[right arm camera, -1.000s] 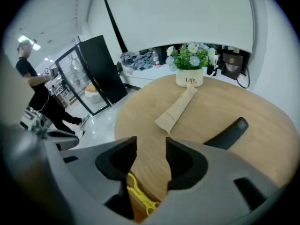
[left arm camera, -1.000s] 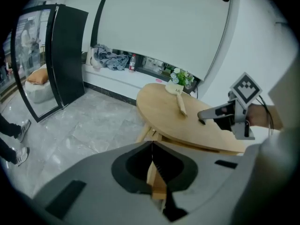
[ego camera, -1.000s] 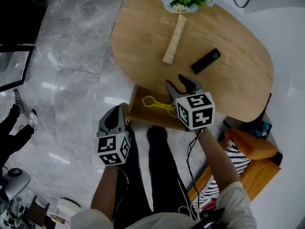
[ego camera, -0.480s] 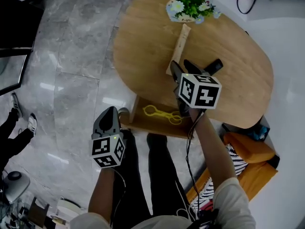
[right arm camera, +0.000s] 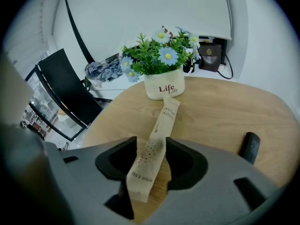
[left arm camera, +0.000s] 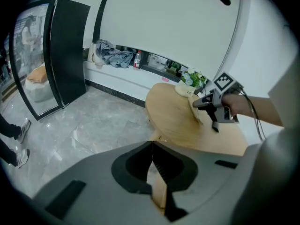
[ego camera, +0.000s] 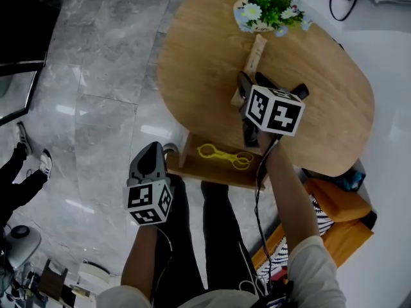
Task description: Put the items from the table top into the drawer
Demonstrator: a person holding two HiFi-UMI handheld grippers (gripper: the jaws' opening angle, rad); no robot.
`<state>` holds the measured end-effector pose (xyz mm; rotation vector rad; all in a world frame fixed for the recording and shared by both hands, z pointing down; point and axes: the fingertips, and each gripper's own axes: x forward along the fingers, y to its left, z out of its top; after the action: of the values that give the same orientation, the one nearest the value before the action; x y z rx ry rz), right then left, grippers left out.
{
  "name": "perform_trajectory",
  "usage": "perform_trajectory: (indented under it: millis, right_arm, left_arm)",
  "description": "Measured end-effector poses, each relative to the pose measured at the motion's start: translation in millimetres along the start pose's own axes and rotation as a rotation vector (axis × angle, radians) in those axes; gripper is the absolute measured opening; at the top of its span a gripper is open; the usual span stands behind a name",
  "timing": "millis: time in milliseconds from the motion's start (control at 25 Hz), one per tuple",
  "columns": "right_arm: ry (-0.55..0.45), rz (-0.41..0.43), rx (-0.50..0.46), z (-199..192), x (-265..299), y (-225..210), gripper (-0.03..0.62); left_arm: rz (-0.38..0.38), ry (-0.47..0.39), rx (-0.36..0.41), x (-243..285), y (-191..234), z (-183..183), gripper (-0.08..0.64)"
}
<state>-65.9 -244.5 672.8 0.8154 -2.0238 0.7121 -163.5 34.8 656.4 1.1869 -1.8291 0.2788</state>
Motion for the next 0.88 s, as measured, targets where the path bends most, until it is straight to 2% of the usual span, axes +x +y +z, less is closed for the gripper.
perform_trajectory:
  millis: [280, 560, 880]
  right_arm:
    - [0.022, -0.028, 0.053, -2, 18, -11, 0.187]
    - [0.007, -0.071, 0.054, 0, 14, -19, 0.069]
    - [0.005, -0.040, 0.058, -6, -1, -15, 0.051]
  left_arm:
    - [0.001, 0.008, 0.003, 4, 2, 0, 0.008]
    - [0.004, 0.006, 0.000, 5, 4, -1, 0.008]
    - [-0.005, 0.000, 0.009, -1, -1, -4, 0.008]
